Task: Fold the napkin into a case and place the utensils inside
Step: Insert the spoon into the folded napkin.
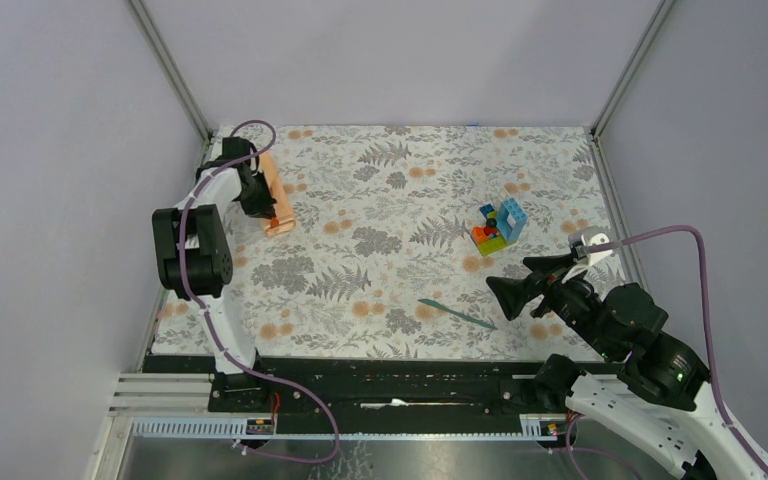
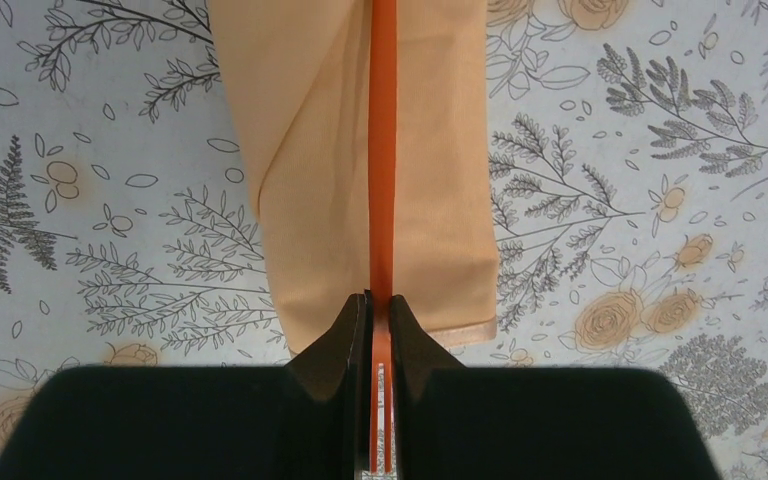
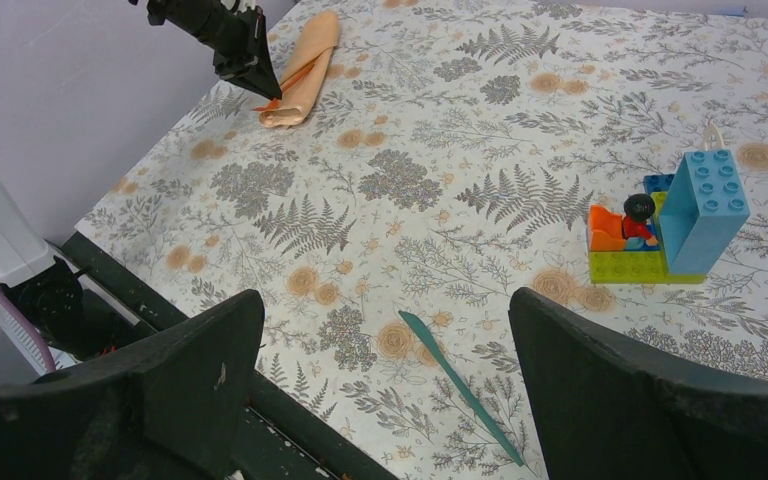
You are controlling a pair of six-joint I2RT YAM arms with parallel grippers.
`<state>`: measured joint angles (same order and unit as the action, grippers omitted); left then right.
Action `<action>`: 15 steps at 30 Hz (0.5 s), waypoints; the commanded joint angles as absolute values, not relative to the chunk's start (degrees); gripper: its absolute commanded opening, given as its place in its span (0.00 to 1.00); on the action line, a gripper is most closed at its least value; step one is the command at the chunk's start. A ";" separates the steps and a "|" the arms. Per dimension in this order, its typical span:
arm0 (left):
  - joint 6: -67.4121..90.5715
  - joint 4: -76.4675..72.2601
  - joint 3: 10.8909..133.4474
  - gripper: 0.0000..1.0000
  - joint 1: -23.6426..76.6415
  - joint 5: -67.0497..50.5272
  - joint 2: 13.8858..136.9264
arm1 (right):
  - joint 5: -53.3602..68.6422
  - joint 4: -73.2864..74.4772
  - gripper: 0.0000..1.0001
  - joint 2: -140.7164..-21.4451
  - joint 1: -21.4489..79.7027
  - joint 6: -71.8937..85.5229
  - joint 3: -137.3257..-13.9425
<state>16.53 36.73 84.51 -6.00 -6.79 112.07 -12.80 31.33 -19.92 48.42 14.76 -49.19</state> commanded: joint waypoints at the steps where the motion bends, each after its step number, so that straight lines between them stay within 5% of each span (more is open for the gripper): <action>1: 17.31 34.60 87.76 0.00 -5.81 -4.51 113.01 | -14.10 28.93 1.00 -19.42 48.32 13.90 -49.35; 15: 18.83 31.72 91.08 0.00 -5.12 -2.45 116.96 | -14.35 29.40 1.00 -19.12 48.28 14.00 -49.43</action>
